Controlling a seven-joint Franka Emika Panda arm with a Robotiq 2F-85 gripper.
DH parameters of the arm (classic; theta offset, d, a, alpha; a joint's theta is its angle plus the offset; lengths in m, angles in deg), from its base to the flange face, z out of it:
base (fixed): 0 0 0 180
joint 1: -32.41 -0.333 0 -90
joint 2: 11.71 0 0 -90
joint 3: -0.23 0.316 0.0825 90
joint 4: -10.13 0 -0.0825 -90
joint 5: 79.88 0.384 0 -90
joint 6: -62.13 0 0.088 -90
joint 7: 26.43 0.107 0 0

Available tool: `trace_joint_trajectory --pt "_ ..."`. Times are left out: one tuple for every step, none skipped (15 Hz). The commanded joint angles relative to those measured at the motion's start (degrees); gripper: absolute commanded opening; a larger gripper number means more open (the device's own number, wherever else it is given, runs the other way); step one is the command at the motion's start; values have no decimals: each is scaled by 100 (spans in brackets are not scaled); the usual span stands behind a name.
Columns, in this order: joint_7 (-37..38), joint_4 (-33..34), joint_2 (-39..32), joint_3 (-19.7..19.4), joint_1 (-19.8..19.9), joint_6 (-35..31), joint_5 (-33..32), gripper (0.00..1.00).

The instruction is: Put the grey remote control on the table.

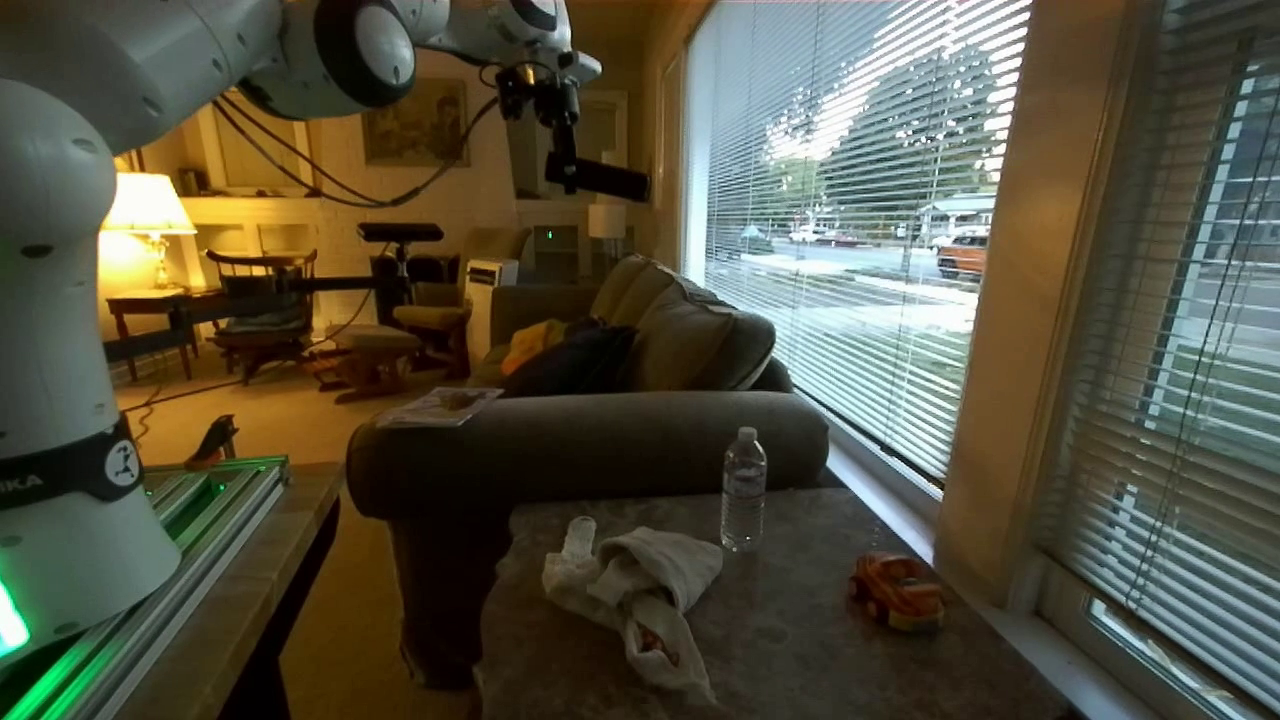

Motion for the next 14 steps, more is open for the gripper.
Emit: trace_joint_trajectory --pt "-33 0 -31 14 34 -31 -9 15" --pt "-52 0 -43 15 48 -39 -8 15" --pt "-58 1 -41 17 48 -40 -7 15" --pt "-59 1 -37 23 45 -40 -5 15" --pt "-59 1 -35 30 42 -40 -4 15" --pt "-59 1 -35 33 41 -40 -3 15" --pt "-60 1 -35 34 41 -40 -3 15" --pt "-60 1 -35 34 41 -40 -3 15" --pt "-60 1 -35 34 41 -40 -3 15" --pt "-60 1 -35 35 41 -40 -3 15" --pt "-60 1 -35 35 41 -40 -3 4" --pt "13 1 -23 20 102 13 18 4" --pt "118 -1 17 -16 193 122 32 4" --pt "270 -4 64 -68 259 248 23 4"
